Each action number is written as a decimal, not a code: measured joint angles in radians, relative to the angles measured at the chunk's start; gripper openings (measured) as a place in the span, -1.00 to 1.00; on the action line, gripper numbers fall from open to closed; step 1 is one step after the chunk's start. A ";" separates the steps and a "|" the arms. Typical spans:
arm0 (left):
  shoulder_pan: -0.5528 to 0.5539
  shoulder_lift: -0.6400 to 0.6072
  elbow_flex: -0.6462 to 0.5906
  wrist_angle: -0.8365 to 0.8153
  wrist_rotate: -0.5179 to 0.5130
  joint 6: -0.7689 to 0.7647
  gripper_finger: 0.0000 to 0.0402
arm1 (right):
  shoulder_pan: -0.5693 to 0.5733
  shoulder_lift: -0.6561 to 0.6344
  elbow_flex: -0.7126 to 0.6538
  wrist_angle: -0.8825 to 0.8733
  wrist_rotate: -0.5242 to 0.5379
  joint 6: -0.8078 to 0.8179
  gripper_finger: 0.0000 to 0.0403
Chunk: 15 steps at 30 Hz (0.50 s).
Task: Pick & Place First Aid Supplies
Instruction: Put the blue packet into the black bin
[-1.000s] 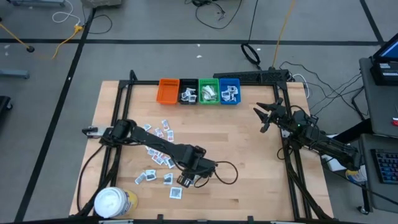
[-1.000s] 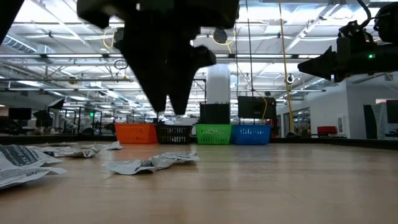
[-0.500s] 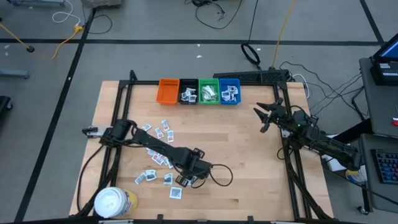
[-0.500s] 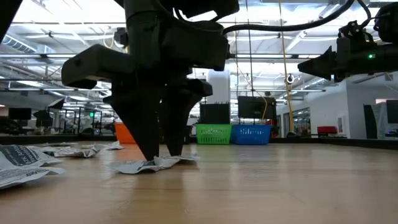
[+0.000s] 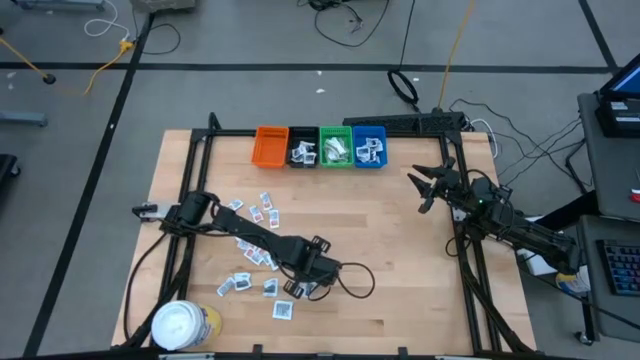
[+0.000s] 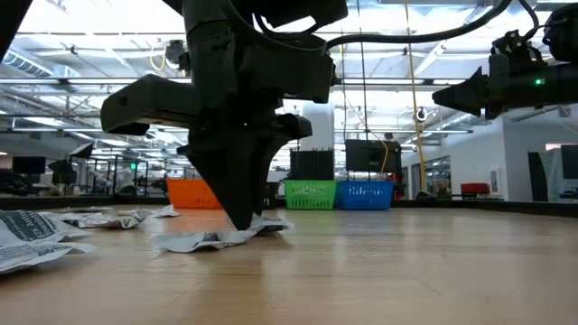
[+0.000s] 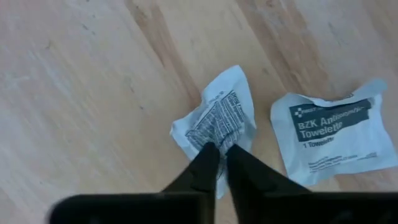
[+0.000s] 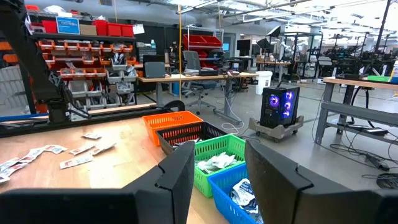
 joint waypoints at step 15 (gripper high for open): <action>0.079 -0.165 0.048 -0.114 0.044 -0.114 -0.98 | 0.000 0.000 0.000 0.000 0.000 0.000 -0.31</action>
